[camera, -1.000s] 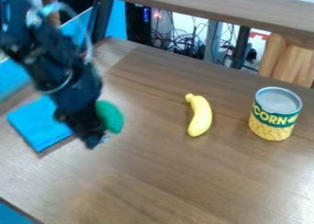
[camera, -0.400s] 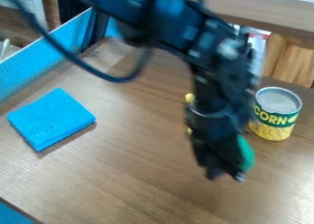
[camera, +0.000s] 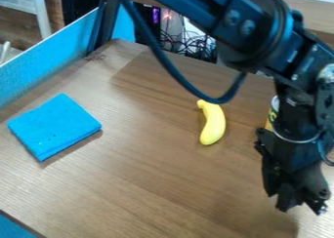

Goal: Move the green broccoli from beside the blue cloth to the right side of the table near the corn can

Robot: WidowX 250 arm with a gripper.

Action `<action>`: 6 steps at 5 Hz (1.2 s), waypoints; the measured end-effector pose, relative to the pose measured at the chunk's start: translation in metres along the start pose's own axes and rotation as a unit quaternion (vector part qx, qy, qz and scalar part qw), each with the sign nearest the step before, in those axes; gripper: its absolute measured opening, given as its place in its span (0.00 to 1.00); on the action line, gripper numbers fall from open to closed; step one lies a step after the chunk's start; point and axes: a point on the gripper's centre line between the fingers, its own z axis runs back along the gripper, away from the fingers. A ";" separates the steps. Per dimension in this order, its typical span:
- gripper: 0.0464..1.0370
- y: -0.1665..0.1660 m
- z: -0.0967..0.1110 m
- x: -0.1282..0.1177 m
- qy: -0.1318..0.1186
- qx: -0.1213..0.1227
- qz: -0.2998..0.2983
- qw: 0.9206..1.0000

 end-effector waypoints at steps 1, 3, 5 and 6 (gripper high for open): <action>0.40 -0.001 -0.004 0.006 -0.005 -0.005 0.002 1.000; 0.95 -0.005 -0.010 -0.001 -0.005 -0.023 -0.004 1.000; 0.97 0.026 0.024 -0.041 -0.032 -0.015 0.030 0.999; 0.97 0.048 0.050 -0.075 -0.042 -0.003 0.087 0.995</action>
